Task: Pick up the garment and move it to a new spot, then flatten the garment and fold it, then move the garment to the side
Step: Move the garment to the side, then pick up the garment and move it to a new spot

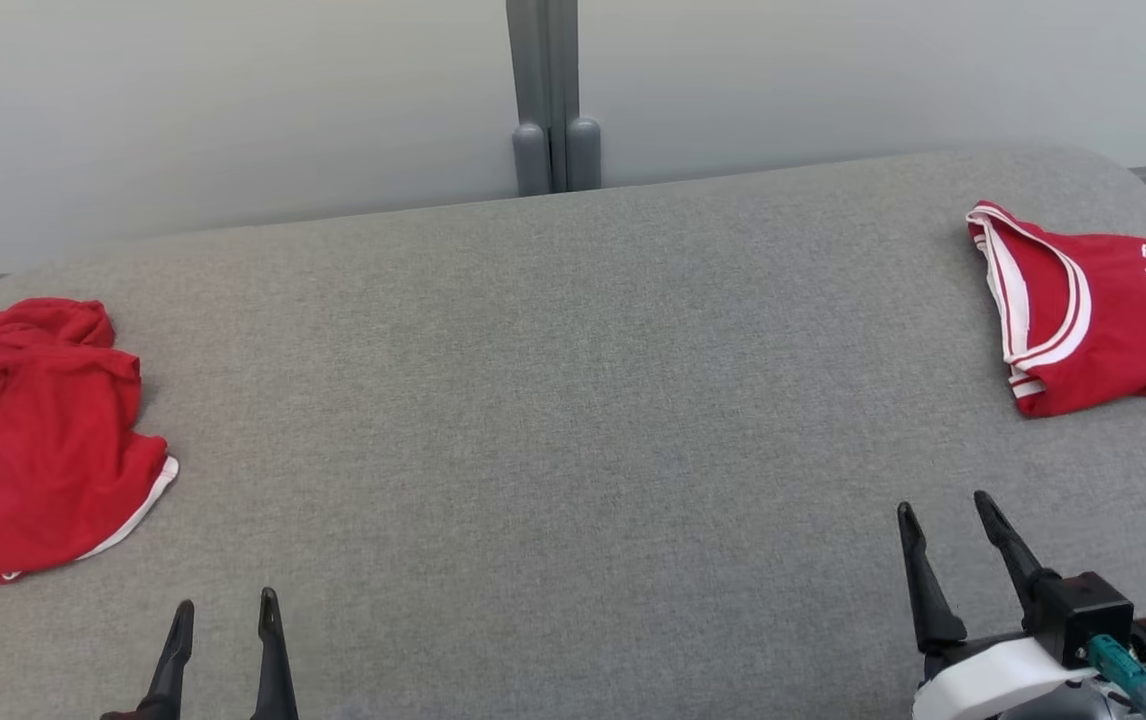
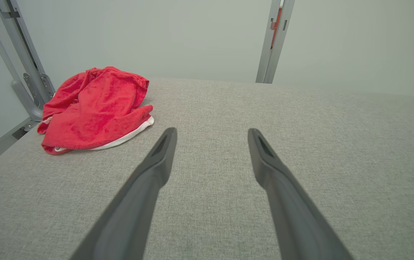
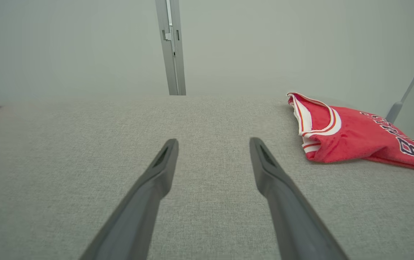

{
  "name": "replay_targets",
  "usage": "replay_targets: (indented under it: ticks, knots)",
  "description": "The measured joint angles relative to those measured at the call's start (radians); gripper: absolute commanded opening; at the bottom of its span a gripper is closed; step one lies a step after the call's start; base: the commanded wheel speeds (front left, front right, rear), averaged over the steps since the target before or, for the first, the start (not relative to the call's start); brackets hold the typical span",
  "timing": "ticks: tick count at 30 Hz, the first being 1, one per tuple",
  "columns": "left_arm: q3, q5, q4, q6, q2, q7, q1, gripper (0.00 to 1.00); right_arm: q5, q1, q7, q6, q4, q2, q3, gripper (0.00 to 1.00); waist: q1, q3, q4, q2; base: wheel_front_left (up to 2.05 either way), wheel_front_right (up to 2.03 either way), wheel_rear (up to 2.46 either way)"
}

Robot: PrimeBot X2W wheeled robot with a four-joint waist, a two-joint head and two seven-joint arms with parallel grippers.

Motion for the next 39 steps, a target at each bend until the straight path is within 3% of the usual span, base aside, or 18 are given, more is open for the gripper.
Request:
replay_targets:
  ticks: [10, 29, 39]
  knots:
    - [-0.003, -0.007, 0.006, 0.004, 0.0, 0.0, 0.011, 1.0, -0.014, 0.007, 0.0, 0.0, 0.023, 0.022, -0.005, 1.0, 0.0, -0.032, 0.035, 0.0, 0.0, 0.0, 0.0]
    - [-0.006, -0.003, 0.014, -0.003, 0.0, 0.0, 0.018, 1.0, -0.006, 0.009, 0.0, 0.0, 0.028, 0.028, -0.024, 1.0, 0.0, -0.032, 0.024, 0.0, 0.0, 0.0, 0.0]
    - [-0.014, 0.005, 0.019, -0.01, 0.0, 0.0, 0.017, 1.0, 0.016, 0.03, 0.0, 0.0, 0.032, 0.028, -0.002, 1.0, 0.0, -0.038, 0.093, 0.0, 0.0, 0.0, 0.0]
